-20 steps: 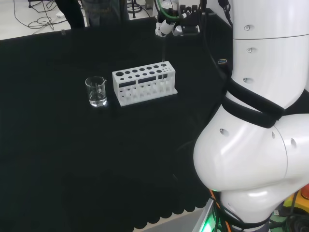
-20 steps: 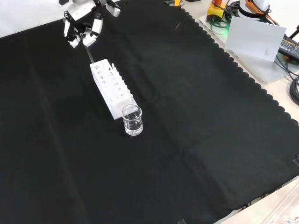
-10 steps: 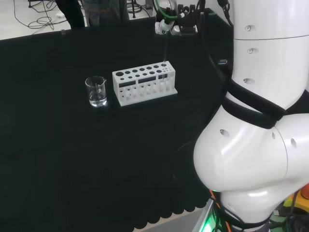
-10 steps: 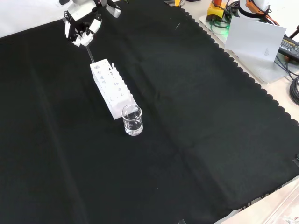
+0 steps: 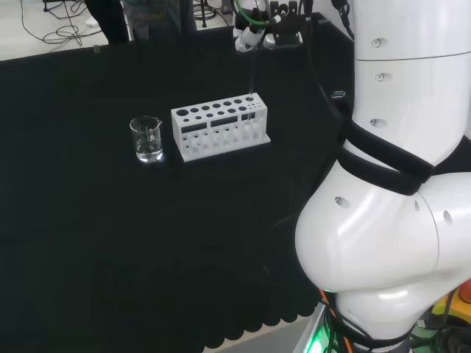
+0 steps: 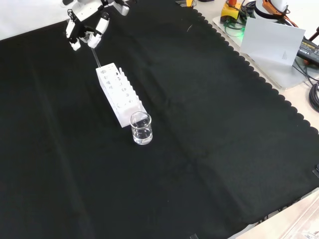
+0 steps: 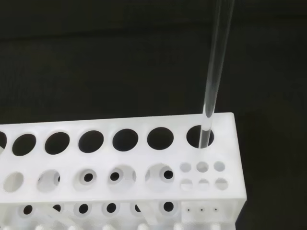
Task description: Take the glass rod from the white test tube rack.
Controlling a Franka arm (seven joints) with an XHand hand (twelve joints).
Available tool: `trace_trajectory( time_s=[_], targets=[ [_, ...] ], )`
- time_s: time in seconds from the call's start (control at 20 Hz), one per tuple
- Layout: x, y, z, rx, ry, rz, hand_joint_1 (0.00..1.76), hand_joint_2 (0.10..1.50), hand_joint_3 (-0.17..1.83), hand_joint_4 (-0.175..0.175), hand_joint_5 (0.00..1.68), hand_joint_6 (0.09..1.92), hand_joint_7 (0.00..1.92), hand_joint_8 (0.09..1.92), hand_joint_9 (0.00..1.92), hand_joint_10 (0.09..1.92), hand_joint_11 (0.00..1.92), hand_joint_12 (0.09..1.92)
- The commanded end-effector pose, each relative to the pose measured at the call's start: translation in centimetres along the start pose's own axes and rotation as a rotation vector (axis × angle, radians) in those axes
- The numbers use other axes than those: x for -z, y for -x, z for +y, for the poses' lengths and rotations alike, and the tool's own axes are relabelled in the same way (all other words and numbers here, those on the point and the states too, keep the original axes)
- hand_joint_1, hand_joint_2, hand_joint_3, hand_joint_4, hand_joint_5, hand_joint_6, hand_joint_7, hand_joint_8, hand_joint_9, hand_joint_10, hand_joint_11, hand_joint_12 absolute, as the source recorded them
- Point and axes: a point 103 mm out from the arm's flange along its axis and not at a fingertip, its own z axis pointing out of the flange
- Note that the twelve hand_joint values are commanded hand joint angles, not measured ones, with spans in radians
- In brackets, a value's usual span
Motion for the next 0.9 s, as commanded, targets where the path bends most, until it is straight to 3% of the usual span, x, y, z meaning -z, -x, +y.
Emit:
trace_trajectory(
  time_s=[0.05,0.35,0.55,0.9],
  targets=[
    [0.19,0.81,-0.44,-0.002,-0.027,0.010,0.99,1.08,-0.17,0.001,0.50,0.86,0.55,0.80,1.01,0.59,1.24,1.02],
    [-0.08,1.22,-1.00,-0.018,-0.045,-0.010,0.99,1.07,-0.17,0.011,0.49,0.84,0.53,0.78,0.97,0.62,1.21,1.04],
    [-0.21,1.15,-1.21,-0.013,-0.048,-0.018,0.99,1.07,-0.17,0.004,0.50,0.82,0.54,0.78,1.09,0.58,1.27,1.00],
    [-0.81,1.07,-0.86,-0.010,-0.055,-0.028,1.05,1.08,-0.17,-0.071,0.59,0.79,0.60,0.79,1.40,0.44,1.60,0.70]
  ],
)
